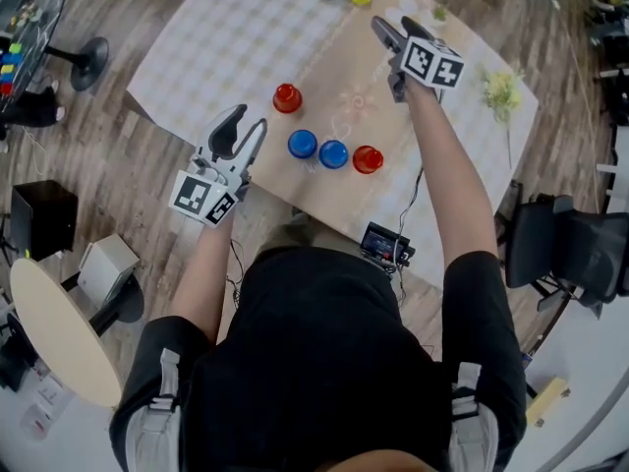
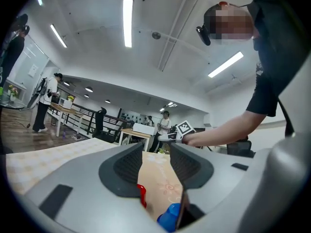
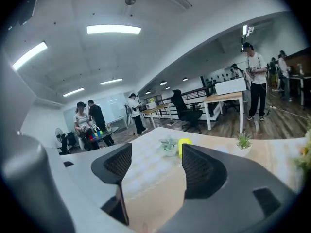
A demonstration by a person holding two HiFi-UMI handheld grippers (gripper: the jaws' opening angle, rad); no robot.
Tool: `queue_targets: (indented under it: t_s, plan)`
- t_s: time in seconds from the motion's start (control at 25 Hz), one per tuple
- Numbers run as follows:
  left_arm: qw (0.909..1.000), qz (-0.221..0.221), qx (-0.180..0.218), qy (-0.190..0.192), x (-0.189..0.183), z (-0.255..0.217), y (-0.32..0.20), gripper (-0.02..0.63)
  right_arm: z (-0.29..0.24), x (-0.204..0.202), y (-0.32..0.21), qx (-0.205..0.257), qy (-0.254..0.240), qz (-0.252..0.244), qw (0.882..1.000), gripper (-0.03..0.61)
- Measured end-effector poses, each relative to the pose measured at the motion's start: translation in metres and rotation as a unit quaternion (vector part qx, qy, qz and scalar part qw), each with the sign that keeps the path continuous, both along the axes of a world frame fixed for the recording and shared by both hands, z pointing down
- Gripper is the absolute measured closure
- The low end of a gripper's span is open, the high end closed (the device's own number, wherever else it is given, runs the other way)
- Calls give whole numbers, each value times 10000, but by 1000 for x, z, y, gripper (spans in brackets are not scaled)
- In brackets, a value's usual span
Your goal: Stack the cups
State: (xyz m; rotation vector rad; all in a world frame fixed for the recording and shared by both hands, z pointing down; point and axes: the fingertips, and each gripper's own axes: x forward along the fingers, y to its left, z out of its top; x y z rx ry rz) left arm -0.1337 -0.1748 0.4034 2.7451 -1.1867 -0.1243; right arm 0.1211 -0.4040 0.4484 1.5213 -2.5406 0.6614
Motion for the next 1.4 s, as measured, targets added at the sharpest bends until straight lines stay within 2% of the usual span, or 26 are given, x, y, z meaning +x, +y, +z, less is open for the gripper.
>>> queue_targets:
  t_s: [0.12,0.28,0.36,0.4,0.44,0.48,0.56,0.68,0.88,1.04,1.16,1.4]
  plan:
    - [9997,-116,-175,-85,-6,12,-13,453,40,1,-44,-255,-86,178,9995,252]
    - [9985,-285,-455,-89,-12,34,-31,453,78,2,-93,-205,-188,344,9990,279]
    - [9976,-346,-594,-92,-15,46,-38,453,97,2,-116,-241,-290,418,9984,276]
    - [9970,-367,-671,-98,-15,53,-41,453,107,2,-126,-305,-278,419,9983,249]
    - [9964,-377,-750,-107,-14,61,-42,453,116,2,-137,-370,-194,393,9984,263]
    - [9958,-378,-823,-117,-11,68,-42,453,124,3,-146,-424,-46,355,9985,241]
    - [9948,-364,-944,-131,-3,81,-41,453,138,8,-159,-504,250,282,9980,244]
    - [9932,-370,-1096,-125,1,95,-44,453,158,3,-173,-716,439,134,9964,247]
    - [9923,-399,-1166,-77,19,106,-41,453,179,10,-178,-878,686,63,9937,275]
    - [9922,-464,-1153,-77,2,102,-54,453,182,-5,-191,-974,966,105,9905,356]
    - [9926,-505,-1105,-63,-3,98,-57,453,177,-1,-190,-914,984,175,9908,358]
    - [9957,-470,-798,30,-16,76,-30,453,125,-2,-134,-505,1299,-22,9902,362]
